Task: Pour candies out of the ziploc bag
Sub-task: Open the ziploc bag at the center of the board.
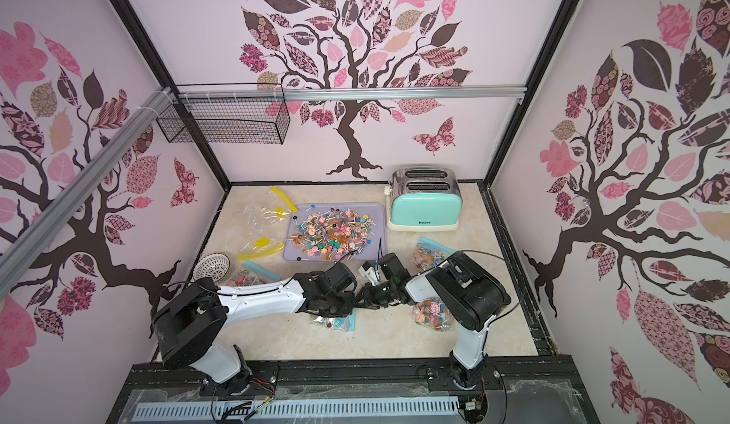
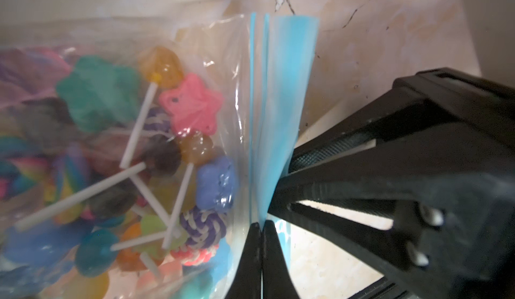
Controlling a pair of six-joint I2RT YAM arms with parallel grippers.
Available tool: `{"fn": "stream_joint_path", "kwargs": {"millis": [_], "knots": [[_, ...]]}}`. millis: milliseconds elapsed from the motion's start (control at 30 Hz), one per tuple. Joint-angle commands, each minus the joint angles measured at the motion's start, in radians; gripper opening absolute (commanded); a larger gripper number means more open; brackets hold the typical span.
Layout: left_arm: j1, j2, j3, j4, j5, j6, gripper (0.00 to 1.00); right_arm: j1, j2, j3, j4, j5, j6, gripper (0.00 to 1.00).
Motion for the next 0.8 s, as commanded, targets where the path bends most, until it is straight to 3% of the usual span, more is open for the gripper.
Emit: {"fn": "stream_joint_path", "kwargs": {"millis": [0, 67, 133, 200, 300, 767], "knots": [[0.003, -0.022, -0.014, 0.019, 0.004, -0.006, 0.00, 0.008, 0.027, 0.011, -0.024, 0.027, 0.012, 0.08], [0.004, -0.022, -0.011, 0.009, -0.002, -0.009, 0.00, 0.007, 0.021, 0.010, -0.017, 0.022, 0.015, 0.00], [0.003, -0.020, -0.002, -0.008, -0.014, -0.005, 0.02, 0.008, 0.015, 0.005, -0.012, 0.019, 0.014, 0.00], [0.003, -0.017, 0.003, -0.018, -0.021, 0.000, 0.16, 0.008, 0.010, -0.001, -0.006, 0.018, 0.014, 0.00], [0.004, -0.007, 0.007, -0.022, -0.024, 0.005, 0.25, 0.008, 0.010, -0.009, 0.006, 0.014, 0.021, 0.00], [-0.020, 0.068, 0.060, -0.033, -0.018, 0.069, 0.36, 0.008, 0.017, -0.019, 0.021, 0.010, 0.031, 0.00]]}}
